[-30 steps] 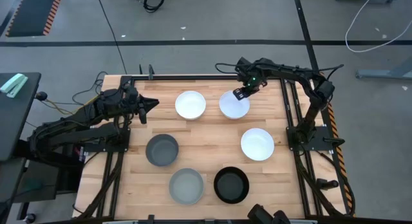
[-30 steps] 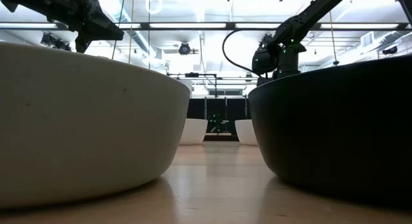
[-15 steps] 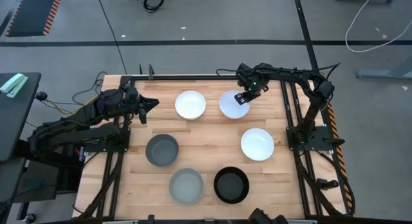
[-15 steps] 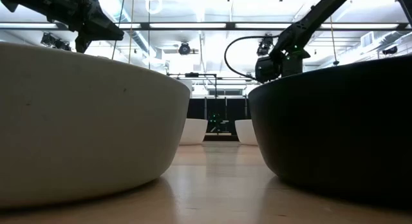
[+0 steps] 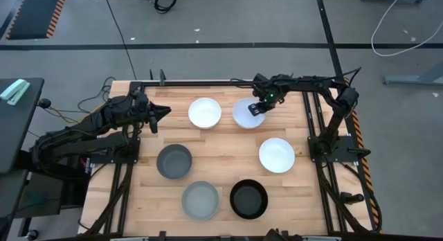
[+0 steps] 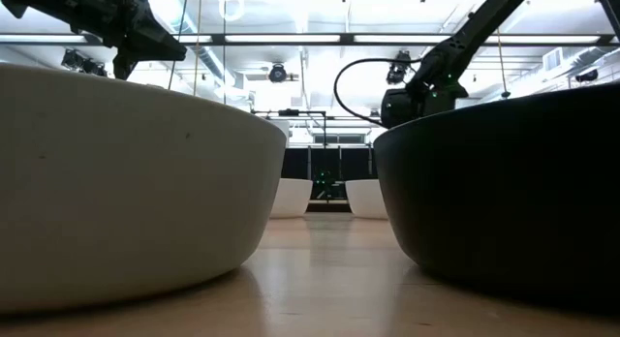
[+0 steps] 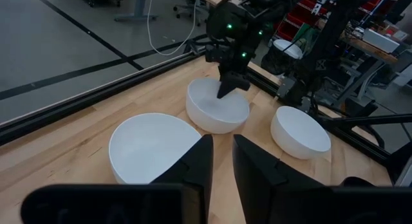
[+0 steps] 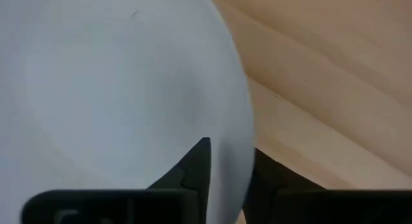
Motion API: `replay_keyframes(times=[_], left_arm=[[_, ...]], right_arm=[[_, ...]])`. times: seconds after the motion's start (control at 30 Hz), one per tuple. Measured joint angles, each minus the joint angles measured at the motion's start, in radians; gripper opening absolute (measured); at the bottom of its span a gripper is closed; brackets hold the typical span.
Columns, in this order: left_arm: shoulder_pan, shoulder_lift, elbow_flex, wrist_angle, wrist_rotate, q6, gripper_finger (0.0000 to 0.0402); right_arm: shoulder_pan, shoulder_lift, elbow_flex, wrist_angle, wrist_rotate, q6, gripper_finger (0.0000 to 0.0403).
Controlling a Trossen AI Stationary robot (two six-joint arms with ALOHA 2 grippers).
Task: Nest bowls inside each other
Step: Stack the top right white bowl on top of the bottom white bowl
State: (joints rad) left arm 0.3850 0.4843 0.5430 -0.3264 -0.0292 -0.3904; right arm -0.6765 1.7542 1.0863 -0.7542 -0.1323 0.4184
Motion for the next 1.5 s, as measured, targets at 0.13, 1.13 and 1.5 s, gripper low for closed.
replay_keyframes(times=[0.13, 1.13, 1.5], left_arm=[[0.0, 0.0, 0.0, 0.0, 0.0, -0.001, 0.0065], [0.0, 0.0, 0.0, -0.001, -0.016, 0.0, 0.0046], [0.0, 0.0, 0.0, -0.002, -0.019, 0.003, 0.0041]], right_arm=[[-0.001, 0.0, 0.0, 0.02, -0.001, 0.012, 0.0021], [0.049, 0.0, 0.386, -0.364, 0.085, -0.162, 0.0002], [0.236, -0.049, 0.587, -0.651, 0.091, -0.12, 0.0002]])
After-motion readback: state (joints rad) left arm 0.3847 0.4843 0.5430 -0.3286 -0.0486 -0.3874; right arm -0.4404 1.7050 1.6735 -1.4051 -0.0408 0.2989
